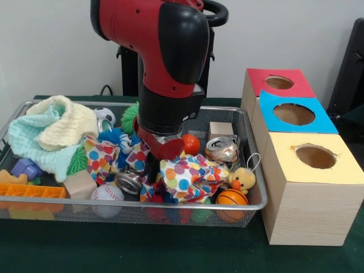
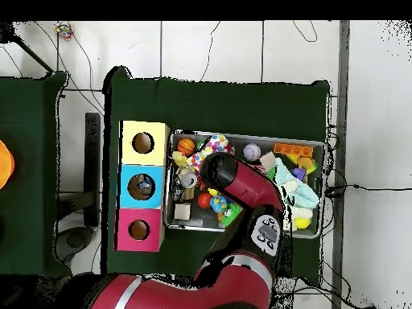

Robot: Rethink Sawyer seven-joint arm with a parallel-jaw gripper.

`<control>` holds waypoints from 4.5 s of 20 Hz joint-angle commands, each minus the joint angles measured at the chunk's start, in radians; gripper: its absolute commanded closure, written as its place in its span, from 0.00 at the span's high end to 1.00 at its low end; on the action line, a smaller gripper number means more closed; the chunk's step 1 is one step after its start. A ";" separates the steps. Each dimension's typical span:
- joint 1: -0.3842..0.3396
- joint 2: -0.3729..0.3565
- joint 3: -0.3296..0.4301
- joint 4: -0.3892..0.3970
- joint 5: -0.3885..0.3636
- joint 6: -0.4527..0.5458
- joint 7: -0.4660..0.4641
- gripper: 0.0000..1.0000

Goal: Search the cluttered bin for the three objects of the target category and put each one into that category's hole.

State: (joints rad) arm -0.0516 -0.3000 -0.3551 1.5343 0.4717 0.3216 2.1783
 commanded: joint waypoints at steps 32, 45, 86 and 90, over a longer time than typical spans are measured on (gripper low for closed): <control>-0.361 0.096 0.153 -0.275 -0.321 0.143 -0.158 0.00; -0.368 0.071 0.205 -0.224 -0.389 0.140 -0.058 0.00; -0.277 -0.257 0.140 -0.161 -0.428 0.533 -0.033 1.00; -0.268 -0.246 0.144 -0.170 -0.428 0.534 -0.003 1.00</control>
State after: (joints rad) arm -0.3230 -0.5753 -0.2898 1.3324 0.0802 0.7605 2.1781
